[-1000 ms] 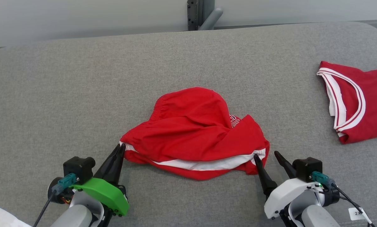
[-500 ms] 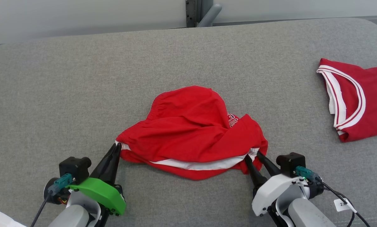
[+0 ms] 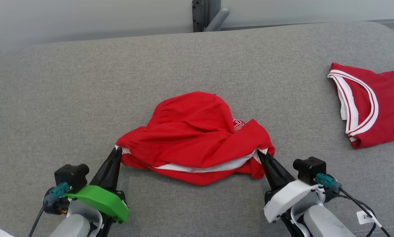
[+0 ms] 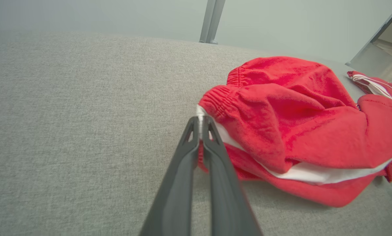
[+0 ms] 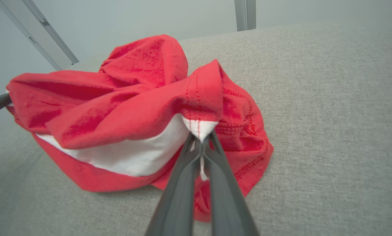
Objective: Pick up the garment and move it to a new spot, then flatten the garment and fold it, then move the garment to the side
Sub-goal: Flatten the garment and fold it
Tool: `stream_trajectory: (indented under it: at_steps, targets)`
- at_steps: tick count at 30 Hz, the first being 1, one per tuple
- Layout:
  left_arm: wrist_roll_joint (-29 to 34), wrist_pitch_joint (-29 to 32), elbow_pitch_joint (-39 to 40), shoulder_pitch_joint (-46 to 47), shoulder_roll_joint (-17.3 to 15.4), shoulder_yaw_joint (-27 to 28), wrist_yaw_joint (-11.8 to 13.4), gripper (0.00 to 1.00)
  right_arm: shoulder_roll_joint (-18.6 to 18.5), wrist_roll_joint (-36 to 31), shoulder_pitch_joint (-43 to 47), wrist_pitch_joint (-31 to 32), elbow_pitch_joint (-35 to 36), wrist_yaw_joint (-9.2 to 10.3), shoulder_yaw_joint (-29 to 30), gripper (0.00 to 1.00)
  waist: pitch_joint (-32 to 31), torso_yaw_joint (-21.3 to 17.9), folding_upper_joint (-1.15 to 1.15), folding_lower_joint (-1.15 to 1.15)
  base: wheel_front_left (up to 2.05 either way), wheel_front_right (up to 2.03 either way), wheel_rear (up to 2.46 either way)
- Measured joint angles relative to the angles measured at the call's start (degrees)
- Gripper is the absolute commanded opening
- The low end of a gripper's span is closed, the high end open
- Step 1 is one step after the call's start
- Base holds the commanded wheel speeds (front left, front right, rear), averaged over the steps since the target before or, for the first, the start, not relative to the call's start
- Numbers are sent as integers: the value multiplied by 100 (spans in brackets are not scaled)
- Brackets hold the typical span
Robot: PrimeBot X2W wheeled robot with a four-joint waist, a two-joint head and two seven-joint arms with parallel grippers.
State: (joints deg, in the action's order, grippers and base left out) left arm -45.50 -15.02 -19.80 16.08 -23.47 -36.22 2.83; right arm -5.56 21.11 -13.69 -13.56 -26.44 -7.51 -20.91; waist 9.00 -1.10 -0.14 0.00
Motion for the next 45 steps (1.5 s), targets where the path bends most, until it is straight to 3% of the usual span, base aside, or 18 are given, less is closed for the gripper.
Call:
stream_trajectory:
  at_steps: [11, 17, 22, 28, 33, 37, 41, 45]
  targets:
    - [-225, -1, 867, -449, 424, 1055, -300, 0, -290, 18, 507, 135, 1716, 0, 522, 0, -282, -70, 0, 0, 0, 0, 0]
    - [-229, -1, 1833, -672, 643, 1494, -430, 0, -474, 241, 748, 583, 3141, 1, 855, 0, -618, -112, 0, 0, 0, 0, 0]
    - [-338, 43, 2655, -830, 633, 1580, -375, 0, -620, 367, 877, 921, 4134, 1, 1185, 0, -853, -138, 0, 0, 0, 0, 0]
    - [-371, 447, 3631, -770, 394, 1661, -183, 0, -706, 516, 874, 1317, 5010, 1, 1494, 0, -943, -160, 0, 0, 0, 0, 0]
    - [-569, 965, 3821, -246, 255, 1675, -190, 0, -767, 650, 575, 1626, 5101, 1, 1486, 0, -796, -138, 0, 0, 0, 0, 0]
    - [-735, 1405, 3406, 561, 102, 1747, -282, 0, -907, 812, -170, 1837, 4765, 1, 1279, 0, -541, -122, 0, 0, 0, 0, 0]
    - [-790, 1841, 2659, 1774, 65, 1817, -333, 0, -1011, 905, -1449, 1898, 4014, 1, 1054, 0, -172, -121, 0, 0, 0, 0, 0]
    - [-601, 2128, 1715, 3262, 3, 1848, -349, 0, -849, 775, -3136, 1678, 3012, 2, 891, 0, 287, -146, 0, 0, 0, 0, 0]
